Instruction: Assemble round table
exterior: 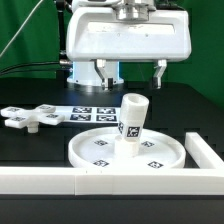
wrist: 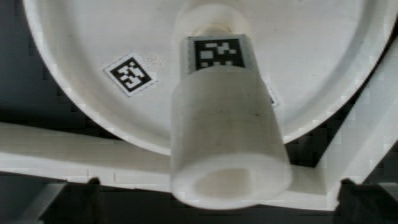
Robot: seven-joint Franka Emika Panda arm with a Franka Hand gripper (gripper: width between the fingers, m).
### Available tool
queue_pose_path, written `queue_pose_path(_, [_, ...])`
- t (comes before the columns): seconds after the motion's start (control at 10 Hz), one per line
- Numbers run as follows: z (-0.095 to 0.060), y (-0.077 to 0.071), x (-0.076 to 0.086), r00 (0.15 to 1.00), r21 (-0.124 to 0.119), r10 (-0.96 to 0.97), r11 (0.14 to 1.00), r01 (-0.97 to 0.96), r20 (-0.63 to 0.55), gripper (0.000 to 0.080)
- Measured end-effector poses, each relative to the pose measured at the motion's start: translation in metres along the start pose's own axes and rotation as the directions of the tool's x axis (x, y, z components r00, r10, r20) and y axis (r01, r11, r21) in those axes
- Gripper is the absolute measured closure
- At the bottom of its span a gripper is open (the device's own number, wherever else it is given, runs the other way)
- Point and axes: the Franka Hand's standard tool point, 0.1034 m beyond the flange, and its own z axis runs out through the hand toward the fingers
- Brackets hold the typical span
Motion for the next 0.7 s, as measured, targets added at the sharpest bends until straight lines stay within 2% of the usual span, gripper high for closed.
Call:
queue_pose_path(0.2, [0.003, -0.007, -0.004, 0.992, 0.02, 0.033, 0.999, -0.036, 0.122, 0.0151])
queue_pose_path(0.3, [0.004, -0.002, -0.001, 0.99, 0.024, 0.019, 0.999, -0.022, 0.139, 0.0151])
queue_pose_path(0.4, [0.005, 0.0, -0.008, 0.977, 0.052, -0.03, 0.998, 0.02, 0.209, 0.0151])
queue_pose_path(0.7, [0.004, -0.011, -0.012, 0.916, 0.097, -0.025, 0.995, -0.015, 0.401, 0.0151])
